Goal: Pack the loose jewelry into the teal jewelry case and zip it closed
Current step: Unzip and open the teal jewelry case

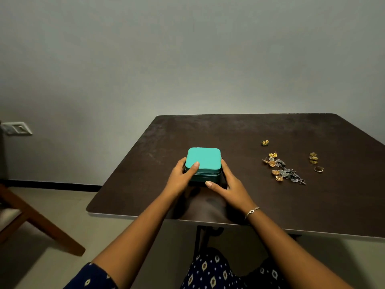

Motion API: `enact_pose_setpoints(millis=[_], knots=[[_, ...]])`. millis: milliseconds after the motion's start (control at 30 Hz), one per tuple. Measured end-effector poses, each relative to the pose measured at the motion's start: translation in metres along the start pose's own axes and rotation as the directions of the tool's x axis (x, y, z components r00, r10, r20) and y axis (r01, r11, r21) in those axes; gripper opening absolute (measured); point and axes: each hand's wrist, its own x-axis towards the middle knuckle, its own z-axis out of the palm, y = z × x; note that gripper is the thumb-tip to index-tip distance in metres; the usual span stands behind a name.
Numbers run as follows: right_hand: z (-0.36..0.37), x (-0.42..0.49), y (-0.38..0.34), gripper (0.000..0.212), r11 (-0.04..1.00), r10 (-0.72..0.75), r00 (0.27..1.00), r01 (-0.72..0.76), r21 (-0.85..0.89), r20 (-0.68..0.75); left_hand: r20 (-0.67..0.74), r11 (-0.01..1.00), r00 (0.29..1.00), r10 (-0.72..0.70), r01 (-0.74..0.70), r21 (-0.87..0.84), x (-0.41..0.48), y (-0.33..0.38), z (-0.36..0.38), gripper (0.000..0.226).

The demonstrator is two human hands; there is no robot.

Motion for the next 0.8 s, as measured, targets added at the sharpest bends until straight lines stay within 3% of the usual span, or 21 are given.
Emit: enact_pose_setpoints(millis=[367, 567, 800], knots=[[0.008, -0.006, 0.007, 0.075, 0.997, 0.040, 0.999, -0.038, -0.061, 0.022, -0.016, 0.999, 1.000, -0.022, 0.021, -0.028, -0.008, -0.023, 0.001, 0.059], [-0.005, 0.016, 0.021, 0.041, 0.974, 0.221, 0.937, -0.197, 0.112, -0.272, -0.074, 0.985, 0.990, 0.122, -0.112, 0.128, -0.005, -0.034, 0.005, 0.086], [-0.015, 0.048, 0.027, 0.036, 0.941, 0.201, 0.951, -0.254, -0.223, -0.233, -0.073, 0.941, 0.978, 0.194, -0.165, 0.294, -0.001, -0.043, 0.013, 0.073]])
